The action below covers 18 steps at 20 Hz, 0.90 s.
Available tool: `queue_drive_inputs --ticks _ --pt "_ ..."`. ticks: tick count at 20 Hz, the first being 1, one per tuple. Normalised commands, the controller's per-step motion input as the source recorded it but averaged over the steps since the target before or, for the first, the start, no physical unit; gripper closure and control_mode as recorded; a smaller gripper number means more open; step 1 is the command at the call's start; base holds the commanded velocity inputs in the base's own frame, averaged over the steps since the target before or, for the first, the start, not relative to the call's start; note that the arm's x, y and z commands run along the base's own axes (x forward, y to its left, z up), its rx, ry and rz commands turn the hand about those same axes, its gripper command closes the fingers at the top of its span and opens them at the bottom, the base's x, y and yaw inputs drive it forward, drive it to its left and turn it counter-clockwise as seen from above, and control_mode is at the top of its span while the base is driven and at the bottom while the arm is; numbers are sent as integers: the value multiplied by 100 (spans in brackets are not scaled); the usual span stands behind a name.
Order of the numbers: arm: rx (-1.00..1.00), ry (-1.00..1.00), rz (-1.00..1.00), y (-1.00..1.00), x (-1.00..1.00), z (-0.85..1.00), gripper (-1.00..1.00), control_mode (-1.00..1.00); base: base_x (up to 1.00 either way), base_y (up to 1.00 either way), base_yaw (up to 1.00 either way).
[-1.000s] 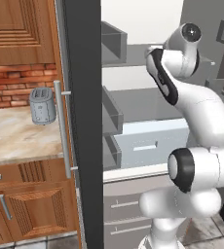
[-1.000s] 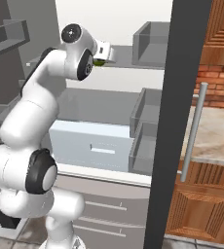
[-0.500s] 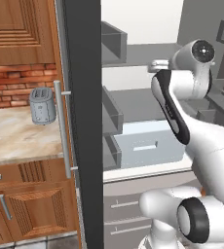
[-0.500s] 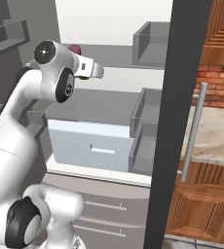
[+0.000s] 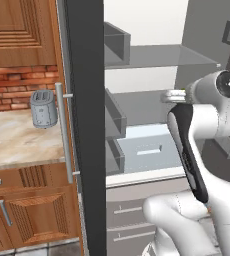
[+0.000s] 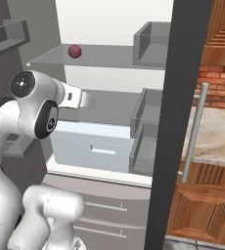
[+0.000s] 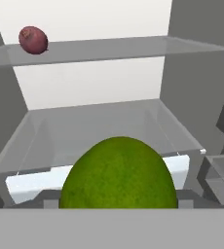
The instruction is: Grab the onion and lime from the fridge, place them in the blender, close the lid, and turn on the blender to create a marinade.
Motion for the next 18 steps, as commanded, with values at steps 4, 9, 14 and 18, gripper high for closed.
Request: queue_drive_inputs --ticks 4,9,14,18 --pt "0 6 0 19 -77 -54 100 -100 0 0 0" --pt "0 0 0 0 0 0 100 100 -98 34 -2" --pt "0 0 0 0 0 0 100 100 -100 69 -20" --pt "0 0 0 0 0 0 100 100 -100 76 -33"
